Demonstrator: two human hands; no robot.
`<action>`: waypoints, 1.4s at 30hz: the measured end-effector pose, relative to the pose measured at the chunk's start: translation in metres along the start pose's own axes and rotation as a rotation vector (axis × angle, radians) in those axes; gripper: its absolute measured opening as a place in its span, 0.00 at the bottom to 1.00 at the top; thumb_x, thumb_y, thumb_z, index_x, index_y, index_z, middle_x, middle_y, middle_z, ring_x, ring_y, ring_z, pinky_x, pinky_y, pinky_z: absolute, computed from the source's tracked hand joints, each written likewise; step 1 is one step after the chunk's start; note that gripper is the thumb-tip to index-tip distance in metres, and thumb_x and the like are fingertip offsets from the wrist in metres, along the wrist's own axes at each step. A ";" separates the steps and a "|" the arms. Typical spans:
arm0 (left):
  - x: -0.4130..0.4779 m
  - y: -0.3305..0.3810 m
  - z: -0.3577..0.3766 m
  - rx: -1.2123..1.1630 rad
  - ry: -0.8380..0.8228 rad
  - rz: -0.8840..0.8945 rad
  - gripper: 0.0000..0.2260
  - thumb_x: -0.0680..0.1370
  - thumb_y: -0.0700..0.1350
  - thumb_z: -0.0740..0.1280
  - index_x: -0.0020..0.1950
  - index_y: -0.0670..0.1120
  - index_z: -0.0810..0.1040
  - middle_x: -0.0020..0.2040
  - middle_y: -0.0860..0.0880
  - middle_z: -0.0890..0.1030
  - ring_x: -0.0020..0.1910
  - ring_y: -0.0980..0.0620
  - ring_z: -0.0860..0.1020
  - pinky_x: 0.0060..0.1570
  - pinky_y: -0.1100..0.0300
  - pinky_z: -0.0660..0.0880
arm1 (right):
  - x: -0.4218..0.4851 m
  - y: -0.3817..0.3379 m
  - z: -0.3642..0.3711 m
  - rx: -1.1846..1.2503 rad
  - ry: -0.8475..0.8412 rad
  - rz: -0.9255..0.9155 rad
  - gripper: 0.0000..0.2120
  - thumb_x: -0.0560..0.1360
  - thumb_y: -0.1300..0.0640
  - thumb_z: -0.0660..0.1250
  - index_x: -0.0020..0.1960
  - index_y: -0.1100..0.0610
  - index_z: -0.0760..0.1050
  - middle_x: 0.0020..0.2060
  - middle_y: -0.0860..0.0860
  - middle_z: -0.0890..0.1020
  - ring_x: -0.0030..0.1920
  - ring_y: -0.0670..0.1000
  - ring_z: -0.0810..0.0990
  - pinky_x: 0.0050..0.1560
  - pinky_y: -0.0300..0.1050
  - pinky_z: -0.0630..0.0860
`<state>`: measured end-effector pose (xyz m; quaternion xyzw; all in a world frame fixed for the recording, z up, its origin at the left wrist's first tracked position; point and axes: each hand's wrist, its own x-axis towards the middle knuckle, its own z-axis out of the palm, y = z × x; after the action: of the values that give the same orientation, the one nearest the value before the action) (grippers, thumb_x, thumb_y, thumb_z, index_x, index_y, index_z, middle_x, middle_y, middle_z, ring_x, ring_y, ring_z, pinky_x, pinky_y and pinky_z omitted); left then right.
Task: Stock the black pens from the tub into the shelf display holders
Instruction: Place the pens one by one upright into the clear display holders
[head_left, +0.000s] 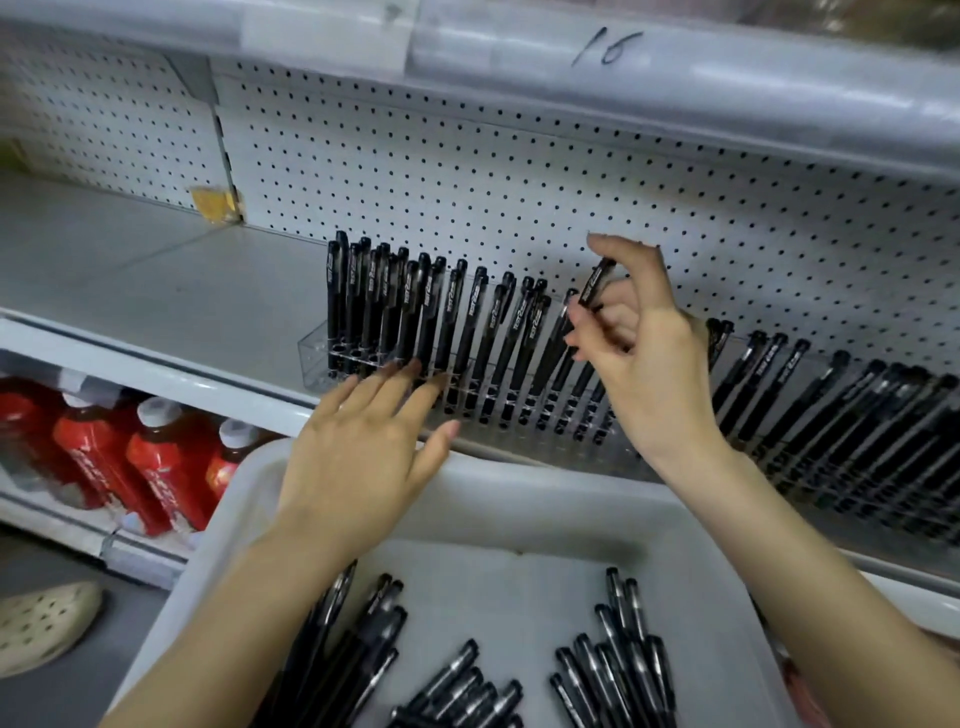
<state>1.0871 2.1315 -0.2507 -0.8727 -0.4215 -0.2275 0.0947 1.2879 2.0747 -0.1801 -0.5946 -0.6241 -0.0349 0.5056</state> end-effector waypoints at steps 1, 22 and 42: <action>0.000 0.000 0.000 -0.002 0.001 -0.003 0.23 0.79 0.57 0.50 0.63 0.47 0.77 0.61 0.47 0.79 0.63 0.47 0.75 0.61 0.48 0.71 | -0.001 0.002 0.002 0.001 -0.007 0.000 0.23 0.76 0.62 0.67 0.67 0.50 0.65 0.41 0.46 0.75 0.42 0.50 0.81 0.49 0.51 0.81; 0.000 -0.002 0.005 0.010 0.047 0.016 0.23 0.79 0.56 0.50 0.64 0.46 0.76 0.61 0.46 0.79 0.64 0.46 0.75 0.61 0.48 0.70 | -0.003 0.005 0.005 -0.250 -0.100 -0.031 0.27 0.73 0.63 0.70 0.70 0.55 0.68 0.55 0.47 0.64 0.39 0.39 0.73 0.57 0.40 0.75; -0.002 0.001 -0.001 0.022 -0.057 -0.001 0.30 0.78 0.60 0.42 0.71 0.48 0.68 0.70 0.45 0.71 0.67 0.45 0.70 0.64 0.49 0.64 | -0.137 -0.012 0.035 -0.002 -0.934 0.343 0.05 0.66 0.60 0.77 0.42 0.56 0.83 0.30 0.40 0.78 0.31 0.36 0.75 0.34 0.28 0.68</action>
<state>1.0870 2.1290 -0.2508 -0.8776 -0.4270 -0.1978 0.0921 1.2281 1.9969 -0.2819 -0.6412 -0.6772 0.3182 0.1702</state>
